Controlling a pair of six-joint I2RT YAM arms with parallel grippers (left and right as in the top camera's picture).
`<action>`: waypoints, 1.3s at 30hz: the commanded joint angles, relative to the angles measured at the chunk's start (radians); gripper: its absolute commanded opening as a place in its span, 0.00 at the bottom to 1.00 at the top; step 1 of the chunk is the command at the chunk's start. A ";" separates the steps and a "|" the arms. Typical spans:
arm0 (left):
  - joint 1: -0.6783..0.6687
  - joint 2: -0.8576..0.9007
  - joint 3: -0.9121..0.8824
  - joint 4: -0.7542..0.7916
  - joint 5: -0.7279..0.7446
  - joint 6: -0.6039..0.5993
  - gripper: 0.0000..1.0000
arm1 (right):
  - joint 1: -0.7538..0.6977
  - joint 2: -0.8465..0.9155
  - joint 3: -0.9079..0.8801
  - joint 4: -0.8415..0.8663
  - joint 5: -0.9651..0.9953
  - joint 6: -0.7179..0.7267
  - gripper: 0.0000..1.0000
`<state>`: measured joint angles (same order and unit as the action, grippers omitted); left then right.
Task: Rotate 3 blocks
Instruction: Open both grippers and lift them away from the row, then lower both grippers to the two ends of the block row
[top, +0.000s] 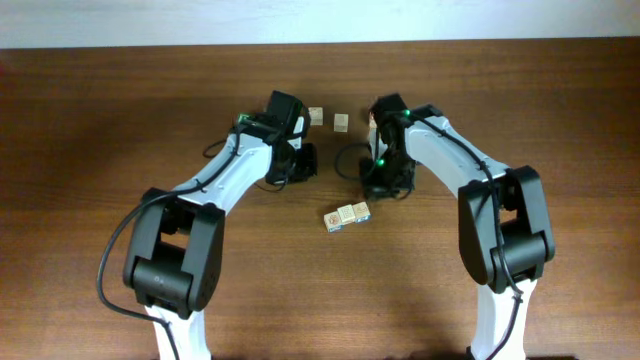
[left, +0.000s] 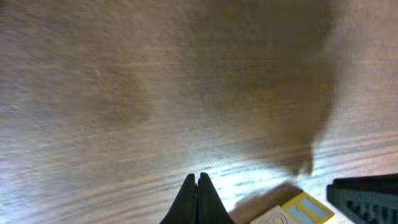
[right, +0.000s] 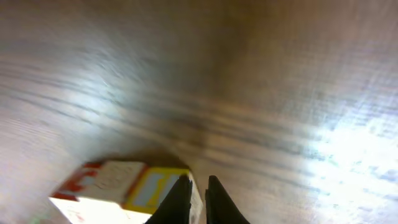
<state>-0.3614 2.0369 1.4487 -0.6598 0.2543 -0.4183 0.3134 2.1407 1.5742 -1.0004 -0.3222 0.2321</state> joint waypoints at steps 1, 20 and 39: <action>0.054 0.009 0.016 0.013 -0.016 -0.002 0.00 | 0.032 -0.002 0.033 0.047 0.011 -0.019 0.16; 0.087 0.009 0.016 0.009 -0.066 -0.066 0.00 | 0.160 -0.002 0.033 -0.008 0.098 0.082 0.16; -0.040 -0.202 0.076 -0.284 -0.147 -0.032 0.00 | -0.068 -0.194 0.072 -0.219 0.019 -0.151 0.15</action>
<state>-0.3557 1.8378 1.5803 -0.9585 0.1188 -0.3996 0.2501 1.9484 1.7157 -1.2442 -0.2852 0.1326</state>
